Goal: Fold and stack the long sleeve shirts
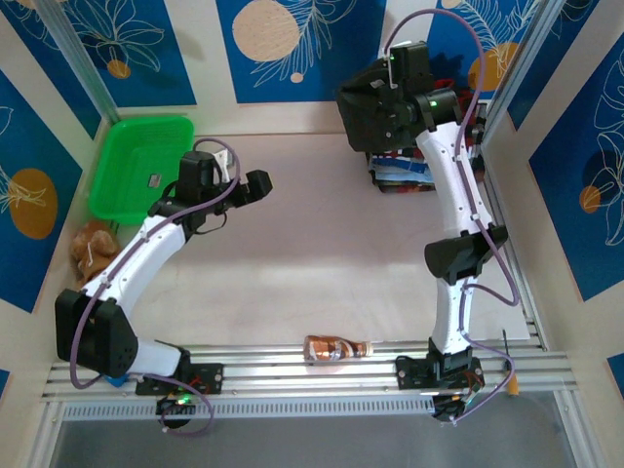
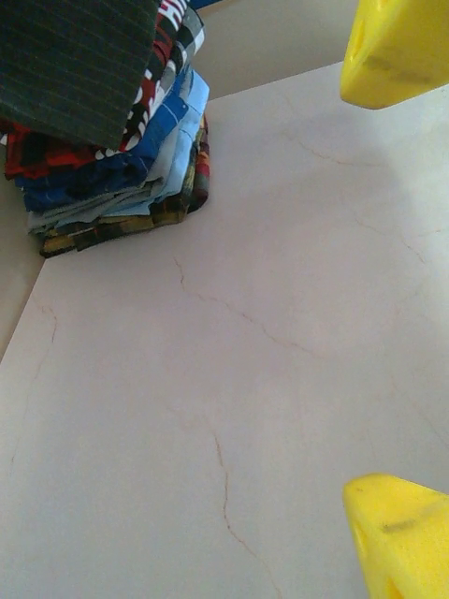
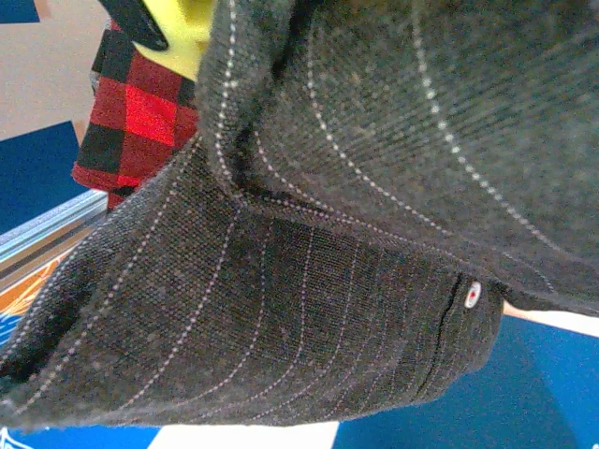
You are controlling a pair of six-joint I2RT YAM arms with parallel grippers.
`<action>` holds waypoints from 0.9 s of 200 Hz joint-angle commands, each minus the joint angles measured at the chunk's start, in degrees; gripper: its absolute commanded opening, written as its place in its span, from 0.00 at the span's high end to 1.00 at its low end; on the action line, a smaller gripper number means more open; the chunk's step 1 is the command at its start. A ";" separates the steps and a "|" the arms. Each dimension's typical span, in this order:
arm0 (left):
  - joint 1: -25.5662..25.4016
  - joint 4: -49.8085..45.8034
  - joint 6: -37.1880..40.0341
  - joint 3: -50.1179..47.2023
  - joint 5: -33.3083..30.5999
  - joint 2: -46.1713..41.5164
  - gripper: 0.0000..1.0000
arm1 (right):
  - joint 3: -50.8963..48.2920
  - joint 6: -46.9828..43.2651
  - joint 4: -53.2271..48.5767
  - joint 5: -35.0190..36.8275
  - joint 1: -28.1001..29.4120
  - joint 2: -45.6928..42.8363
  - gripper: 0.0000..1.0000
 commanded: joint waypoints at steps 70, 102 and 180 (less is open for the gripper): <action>2.25 -8.53 3.80 0.96 -3.14 -5.00 0.00 | 4.45 2.02 3.71 -6.05 -10.54 4.98 1.00; 2.84 -14.00 5.77 2.83 -5.53 -6.19 0.00 | 7.52 3.44 4.49 -9.08 -15.19 9.21 1.00; 4.90 -23.04 8.07 2.53 -9.11 -8.71 0.00 | 14.94 7.93 9.43 -19.60 -23.79 20.60 0.83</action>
